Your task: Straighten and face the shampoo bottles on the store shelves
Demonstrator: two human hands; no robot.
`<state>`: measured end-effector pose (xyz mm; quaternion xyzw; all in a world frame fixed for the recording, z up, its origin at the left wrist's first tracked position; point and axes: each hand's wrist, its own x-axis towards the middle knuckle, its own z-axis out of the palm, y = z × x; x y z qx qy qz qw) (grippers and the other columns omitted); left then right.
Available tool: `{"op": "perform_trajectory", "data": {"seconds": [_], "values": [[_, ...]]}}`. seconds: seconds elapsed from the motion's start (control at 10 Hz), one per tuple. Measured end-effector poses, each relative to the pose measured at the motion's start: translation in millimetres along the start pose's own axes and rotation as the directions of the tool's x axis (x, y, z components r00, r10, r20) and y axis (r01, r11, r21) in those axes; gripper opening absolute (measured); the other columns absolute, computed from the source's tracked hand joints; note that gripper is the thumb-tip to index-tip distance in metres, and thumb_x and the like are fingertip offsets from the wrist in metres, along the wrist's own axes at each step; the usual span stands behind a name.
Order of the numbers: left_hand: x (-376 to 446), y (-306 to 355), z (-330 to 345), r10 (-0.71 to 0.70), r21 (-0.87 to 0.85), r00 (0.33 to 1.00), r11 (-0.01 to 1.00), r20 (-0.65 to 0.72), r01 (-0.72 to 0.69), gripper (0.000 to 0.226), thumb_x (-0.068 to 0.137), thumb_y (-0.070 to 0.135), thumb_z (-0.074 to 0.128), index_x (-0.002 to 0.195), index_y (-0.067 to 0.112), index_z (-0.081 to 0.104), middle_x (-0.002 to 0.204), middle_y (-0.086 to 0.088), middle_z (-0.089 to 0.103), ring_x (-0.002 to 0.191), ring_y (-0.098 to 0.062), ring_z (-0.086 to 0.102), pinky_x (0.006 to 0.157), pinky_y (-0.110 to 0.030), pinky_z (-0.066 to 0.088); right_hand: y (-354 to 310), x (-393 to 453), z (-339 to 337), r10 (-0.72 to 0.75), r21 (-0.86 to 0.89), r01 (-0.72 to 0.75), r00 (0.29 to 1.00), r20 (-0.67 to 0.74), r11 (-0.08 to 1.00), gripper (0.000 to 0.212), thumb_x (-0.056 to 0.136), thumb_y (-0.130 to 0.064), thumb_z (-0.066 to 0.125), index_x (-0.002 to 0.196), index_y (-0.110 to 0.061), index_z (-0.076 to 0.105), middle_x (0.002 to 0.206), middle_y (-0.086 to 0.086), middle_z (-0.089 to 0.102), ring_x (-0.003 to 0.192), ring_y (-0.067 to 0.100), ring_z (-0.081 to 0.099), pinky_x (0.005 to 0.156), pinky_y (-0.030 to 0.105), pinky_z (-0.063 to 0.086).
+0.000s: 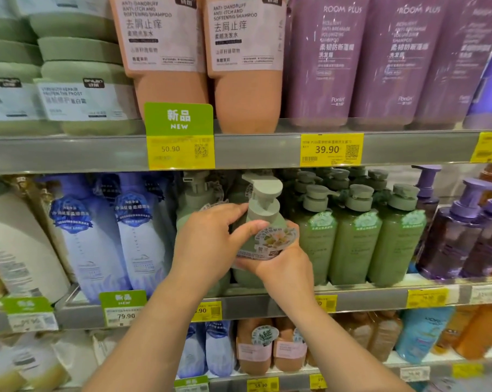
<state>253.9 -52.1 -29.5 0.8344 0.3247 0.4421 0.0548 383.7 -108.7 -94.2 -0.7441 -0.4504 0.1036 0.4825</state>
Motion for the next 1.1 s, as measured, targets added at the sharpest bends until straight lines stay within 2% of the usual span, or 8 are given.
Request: {"op": "perform_trajectory", "data": {"seconds": [0.2,0.4,0.5,0.6,0.7,0.8,0.9,1.1], "values": [[-0.1,4.9,8.0,-0.079,0.168,0.985,0.980,-0.155,0.105,0.047,0.085,0.058,0.056,0.098,0.019,0.079,0.091,0.000,0.077,0.077,-0.020,0.072,0.058,-0.035,0.058,-9.8,2.6,-8.5,0.006,-0.115,0.001,0.998,0.067,0.993,0.094,0.065,-0.075,0.073,0.131,-0.022,0.032,0.112,0.000,0.068,0.102,0.028,0.067,0.077,0.040,0.055],[0.4,9.3,10.9,-0.098,0.215,0.982,0.967,-0.163,0.132,0.025,0.090,0.032,0.057,0.083,0.019,0.077,0.070,0.001,0.071,0.060,-0.022,0.065,0.048,-0.029,0.046,-17.8,12.0,-16.8,-0.019,-0.176,0.052,0.982,0.188,0.983,0.083,0.077,-0.067,0.067,0.124,-0.005,0.038,0.106,0.010,0.068,0.091,0.029,0.067,0.071,0.045,0.056],[-3.2,9.6,10.9,-0.085,0.222,0.986,0.968,-0.147,0.117,0.026,0.092,0.032,0.055,0.076,0.019,0.071,0.068,0.003,0.067,0.061,-0.021,0.062,0.048,-0.030,0.045,-18.0,9.2,-15.0,-0.025,-0.157,0.055,0.982,0.189,0.986,0.072,0.085,-0.058,0.066,0.126,-0.006,0.038,0.102,0.011,0.069,0.082,0.028,0.068,0.068,0.047,0.057],[-9.0,7.2,7.7,-0.060,0.177,0.990,0.981,-0.130,0.082,0.025,0.088,0.034,0.058,0.090,0.017,0.078,0.087,0.001,0.075,0.080,-0.021,0.070,0.061,-0.034,0.057,-13.2,7.2,-13.8,-0.014,-0.170,0.044,0.985,0.173,0.984,0.060,0.085,-0.063,0.061,0.115,-0.016,0.040,0.091,0.005,0.068,0.071,0.025,0.069,0.065,0.047,0.058],[-15.9,3.4,-3.1,-0.073,0.102,0.991,0.991,-0.116,0.085,0.029,0.086,0.037,0.060,0.099,0.019,0.078,0.100,0.005,0.076,0.094,-0.015,0.070,0.073,-0.031,0.057,-12.9,2.3,-16.8,-0.058,-0.262,0.086,0.992,0.111,0.961,0.051,0.087,-0.066,0.056,0.102,-0.018,0.048,0.083,0.001,0.066,0.071,0.022,0.068,0.062,0.041,0.056],[-24.1,-5.6,-17.9,-0.082,0.050,0.990,0.995,-0.110,0.088,0.029,0.086,0.038,0.059,0.098,0.022,0.078,0.101,0.006,0.075,0.097,-0.013,0.069,0.078,-0.033,0.058,-22.0,-5.5,-25.8,-0.224,-0.494,0.164,0.973,-0.065,0.854,0.049,0.093,-0.065,0.046,0.084,-0.018,0.058,0.075,0.001,0.062,0.069,0.021,0.061,0.051,0.032,0.040],[-30.8,-18.6,-35.5,-0.139,0.038,0.987,0.989,-0.078,0.142,0.038,0.085,0.049,0.051,0.101,0.027,0.077,0.103,0.008,0.075,0.097,-0.013,0.068,0.079,-0.035,0.057,-42.3,-10.4,-31.8,-0.258,-0.577,0.109,0.948,-0.184,0.810,0.054,0.094,-0.065,0.044,0.069,-0.018,0.058,0.070,0.004,0.057,0.060,0.022,0.054,0.044,0.030,0.026],[-57.5,-45.8,-74.5,-0.231,0.000,0.972,0.973,-0.053,0.231,0.034,0.085,0.051,0.049,0.097,0.032,0.075,0.099,0.015,0.072,0.093,-0.007,0.065,0.078,-0.034,0.054,-62.4,-16.1,-47.7,-0.080,-0.556,-0.065,0.969,-0.233,0.829,0.054,0.095,-0.059,0.050,0.069,-0.012,0.059,0.062,0.005,0.049,0.069,0.031,0.048,0.055,0.034,0.035]]}}
